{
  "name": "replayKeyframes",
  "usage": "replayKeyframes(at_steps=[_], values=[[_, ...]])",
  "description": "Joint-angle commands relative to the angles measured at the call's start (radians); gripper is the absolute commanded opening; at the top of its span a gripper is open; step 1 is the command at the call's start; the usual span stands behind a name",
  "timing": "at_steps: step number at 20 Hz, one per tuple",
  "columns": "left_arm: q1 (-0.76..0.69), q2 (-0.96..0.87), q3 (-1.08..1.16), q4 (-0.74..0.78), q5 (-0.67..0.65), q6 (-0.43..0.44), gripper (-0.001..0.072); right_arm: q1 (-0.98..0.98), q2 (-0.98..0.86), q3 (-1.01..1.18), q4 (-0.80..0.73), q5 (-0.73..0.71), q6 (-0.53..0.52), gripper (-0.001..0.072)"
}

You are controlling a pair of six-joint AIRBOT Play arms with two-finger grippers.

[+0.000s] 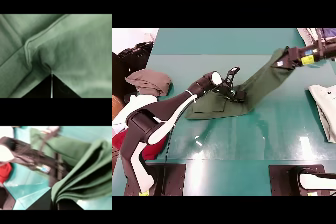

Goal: Fold the shirts.

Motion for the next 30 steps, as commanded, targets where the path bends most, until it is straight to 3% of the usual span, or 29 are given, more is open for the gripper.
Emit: replayKeyframes(at_steps=[1,8,13,16,17,18,19,20,22,25,30], values=[[-0.001,-0.006,0.005,0.003,-0.009,0.003,0.0022,0.099,-0.051,0.114,0.000,0.004,0.018,0.0017],[0.129,0.106,0.019,0.111,-0.164,0.003,0.0021,0.194,-0.109,0.202,0.001,0.004,0.018,0.0017],[0.345,0.313,0.019,0.326,-0.294,0.003,0.0022,0.344,-0.200,0.256,0.010,-0.044,0.012,0.0018],[0.490,0.442,0.019,0.367,-0.323,0.003,0.0022,0.520,-0.318,0.321,0.011,-0.140,-0.064,0.0020],[0.529,0.476,0.019,0.368,-0.325,0.003,0.0022,0.581,-0.360,0.340,0.011,-0.182,-0.103,0.0049],[0.566,0.510,0.019,0.368,-0.330,0.003,0.0023,0.641,-0.399,0.346,0.008,-0.245,-0.143,0.0273],[0.596,0.535,0.019,0.368,-0.335,0.003,0.0023,0.684,-0.427,0.344,0.006,-0.308,-0.166,0.0427],[0.623,0.560,0.019,0.368,-0.341,0.003,0.0022,0.711,-0.447,0.344,0.000,-0.357,-0.174,0.0458],[0.662,0.587,0.019,0.368,-0.359,0.005,0.0023,0.708,-0.446,0.344,-0.052,-0.372,-0.168,0.0448],[0.683,0.598,0.019,0.369,-0.397,0.033,0.0023,0.612,-0.391,0.317,-0.201,-0.221,-0.096,0.0446],[0.682,0.598,0.019,0.364,-0.407,0.048,0.0023,0.330,-0.217,-0.062,-0.261,-0.195,0.010,0.0446]])
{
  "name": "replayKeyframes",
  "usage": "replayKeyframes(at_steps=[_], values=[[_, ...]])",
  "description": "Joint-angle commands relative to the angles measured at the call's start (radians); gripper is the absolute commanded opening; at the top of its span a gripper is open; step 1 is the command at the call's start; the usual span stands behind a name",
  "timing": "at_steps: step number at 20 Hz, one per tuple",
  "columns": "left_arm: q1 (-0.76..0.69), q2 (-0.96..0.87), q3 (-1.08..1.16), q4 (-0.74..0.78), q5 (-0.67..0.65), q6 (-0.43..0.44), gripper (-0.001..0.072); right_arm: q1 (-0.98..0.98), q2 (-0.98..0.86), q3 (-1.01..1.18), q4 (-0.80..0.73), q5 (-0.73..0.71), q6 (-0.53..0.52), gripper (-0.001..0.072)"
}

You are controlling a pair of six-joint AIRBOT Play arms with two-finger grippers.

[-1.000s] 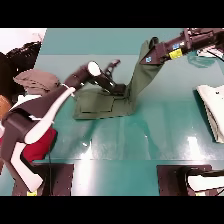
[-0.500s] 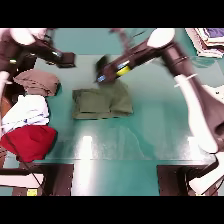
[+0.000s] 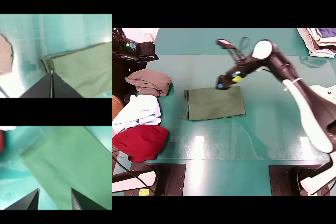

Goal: Fold the shirts.

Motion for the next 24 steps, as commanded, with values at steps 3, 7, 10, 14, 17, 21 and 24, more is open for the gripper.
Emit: replayKeyframes(at_steps=[3,7,10,14,17,21,24], values=[[0.009,0.005,0.000,-0.002,-0.007,0.010,0.0022,-0.278,0.127,-0.399,0.014,-0.077,0.119,0.0455],[0.009,0.004,0.000,-0.025,-0.007,0.010,0.0023,-0.354,0.082,-0.565,0.231,-0.158,0.116,0.0640],[0.007,0.002,-0.002,-0.028,-0.008,0.010,0.0023,-0.300,-0.006,-0.571,0.327,-0.180,0.092,0.0625],[0.007,0.002,-0.003,-0.028,-0.012,0.010,0.0023,-0.185,-0.132,-0.446,0.381,-0.178,0.090,0.0611],[0.007,0.002,-0.003,-0.029,-0.016,0.010,0.0023,-0.117,-0.184,-0.349,0.405,-0.180,0.079,0.0425],[0.002,0.002,-0.003,-0.085,-0.018,0.009,0.0022,-0.107,-0.189,-0.264,0.396,-0.164,0.023,0.0019],[-0.062,0.002,-0.003,-0.076,-0.018,0.009,0.0022,-0.154,-0.160,-0.220,0.391,-0.158,0.010,0.0018]])
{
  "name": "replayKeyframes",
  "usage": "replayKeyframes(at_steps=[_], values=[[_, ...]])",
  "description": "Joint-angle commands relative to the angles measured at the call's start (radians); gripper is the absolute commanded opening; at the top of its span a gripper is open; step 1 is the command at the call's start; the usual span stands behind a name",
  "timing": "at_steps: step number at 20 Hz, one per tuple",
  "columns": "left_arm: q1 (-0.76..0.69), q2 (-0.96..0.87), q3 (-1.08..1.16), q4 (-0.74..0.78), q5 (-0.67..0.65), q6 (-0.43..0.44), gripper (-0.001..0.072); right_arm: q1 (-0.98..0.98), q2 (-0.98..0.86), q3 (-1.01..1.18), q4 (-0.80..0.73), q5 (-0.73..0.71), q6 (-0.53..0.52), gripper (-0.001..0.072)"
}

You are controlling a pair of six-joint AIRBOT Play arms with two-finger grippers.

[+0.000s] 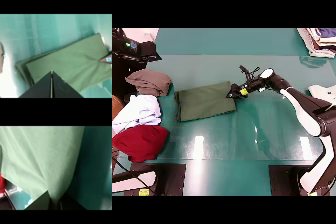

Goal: Fold the shirts.

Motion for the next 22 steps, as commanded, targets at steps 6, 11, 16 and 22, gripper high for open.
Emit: replayKeyframes(at_steps=[6,11,16,22], values=[[-0.245,0.000,0.000,-0.010,0.043,0.004,0.0023,-0.342,0.271,0.047,-0.292,0.056,0.072,0.0018],[-0.345,-0.001,0.000,-0.010,0.130,0.002,0.0022,-0.742,0.452,0.047,-0.399,0.103,0.078,0.0018],[-0.388,-0.001,0.000,-0.010,0.172,-0.001,0.0023,-1.026,0.475,0.048,-0.394,0.083,0.078,0.0018],[-0.388,-0.001,0.000,-0.010,0.172,-0.001,0.0023,-1.144,0.460,0.094,-0.288,-0.009,0.074,0.0017]])
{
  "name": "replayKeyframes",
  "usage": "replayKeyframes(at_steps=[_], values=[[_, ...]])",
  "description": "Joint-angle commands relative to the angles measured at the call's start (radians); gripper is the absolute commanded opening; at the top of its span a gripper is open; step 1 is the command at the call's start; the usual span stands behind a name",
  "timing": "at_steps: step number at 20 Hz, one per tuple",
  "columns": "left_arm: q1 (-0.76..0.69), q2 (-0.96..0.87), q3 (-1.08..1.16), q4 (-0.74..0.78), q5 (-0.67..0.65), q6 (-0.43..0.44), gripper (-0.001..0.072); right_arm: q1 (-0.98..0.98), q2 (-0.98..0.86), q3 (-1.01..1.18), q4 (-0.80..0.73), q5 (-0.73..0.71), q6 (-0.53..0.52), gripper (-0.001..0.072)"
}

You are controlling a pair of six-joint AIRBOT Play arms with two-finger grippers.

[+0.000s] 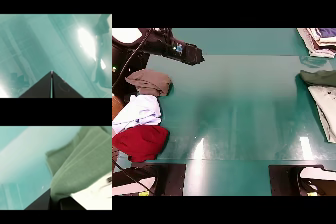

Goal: Fold the shirts.

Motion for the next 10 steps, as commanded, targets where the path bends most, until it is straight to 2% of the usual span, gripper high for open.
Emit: replayKeyframes(at_steps=[1,6,10], values=[[-0.004,-0.001,0.000,0.000,0.005,-0.002,0.0023,-0.060,-0.016,0.071,0.048,-0.029,-0.004,0.0017],[-0.004,-0.001,0.000,0.000,0.005,-0.001,0.0023,-0.060,-0.034,0.275,0.036,0.085,-0.010,0.0017],[-0.004,-0.001,0.000,0.000,0.003,-0.001,0.0023,-0.089,-0.034,0.333,0.035,0.226,-0.011,0.0017]])
